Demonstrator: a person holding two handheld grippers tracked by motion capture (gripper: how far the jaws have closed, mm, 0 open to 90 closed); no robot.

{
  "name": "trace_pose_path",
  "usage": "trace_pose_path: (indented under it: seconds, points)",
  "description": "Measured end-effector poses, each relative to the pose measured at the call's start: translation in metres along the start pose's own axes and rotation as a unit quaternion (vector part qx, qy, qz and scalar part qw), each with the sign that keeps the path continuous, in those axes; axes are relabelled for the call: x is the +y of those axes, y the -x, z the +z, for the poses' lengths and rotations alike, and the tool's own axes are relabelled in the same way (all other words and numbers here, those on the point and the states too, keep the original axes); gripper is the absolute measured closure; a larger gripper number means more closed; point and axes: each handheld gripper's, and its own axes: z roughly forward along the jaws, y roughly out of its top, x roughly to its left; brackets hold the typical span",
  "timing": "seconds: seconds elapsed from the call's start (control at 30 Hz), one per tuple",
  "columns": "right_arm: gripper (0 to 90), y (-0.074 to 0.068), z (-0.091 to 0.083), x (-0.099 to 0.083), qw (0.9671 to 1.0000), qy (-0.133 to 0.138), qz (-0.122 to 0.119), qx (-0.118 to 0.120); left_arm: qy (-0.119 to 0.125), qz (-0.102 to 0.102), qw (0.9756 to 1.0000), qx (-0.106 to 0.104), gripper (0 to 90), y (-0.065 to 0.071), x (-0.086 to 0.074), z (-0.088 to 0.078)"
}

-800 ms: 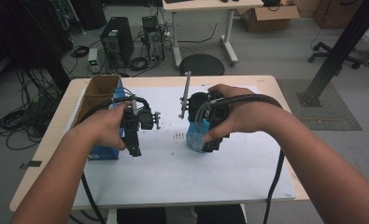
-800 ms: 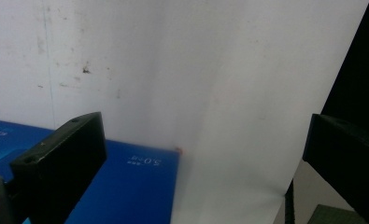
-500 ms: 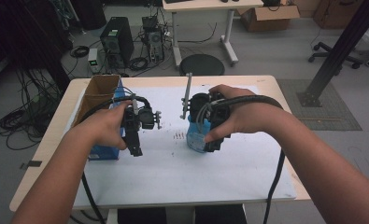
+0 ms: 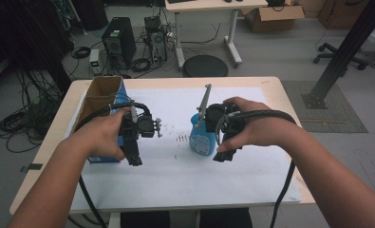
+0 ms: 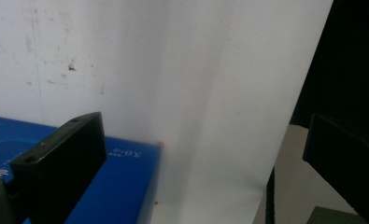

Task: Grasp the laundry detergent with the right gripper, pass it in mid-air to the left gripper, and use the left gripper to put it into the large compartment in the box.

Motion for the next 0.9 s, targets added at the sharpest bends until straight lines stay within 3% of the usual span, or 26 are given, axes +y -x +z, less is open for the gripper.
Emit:
trace_pose_path:
  seconds: [0.17,0.53,0.77,0.9]
  points:
    - [4.3,0.000,0.006,-0.010,1.0000,0.003,0.003,0.002,-0.008,0.006,0.9999,-0.001,0.2,0.010,-0.001,0.002]
    - [4.2,0.008,0.024,-0.038,0.9994,0.014,0.032,0.009,0.003,0.022,0.9998,-0.002,0.2,0.030,-0.003,-0.001]
    - [4.3,0.015,0.036,-0.051,0.9982,0.028,0.052,0.009,0.009,0.025,0.9996,0.014,0.2,0.036,-0.005,-0.006]
    - [4.4,0.021,0.043,-0.061,0.9963,0.057,0.063,0.009,0.010,0.023,0.9996,0.015,0.2,0.037,-0.006,-0.009]
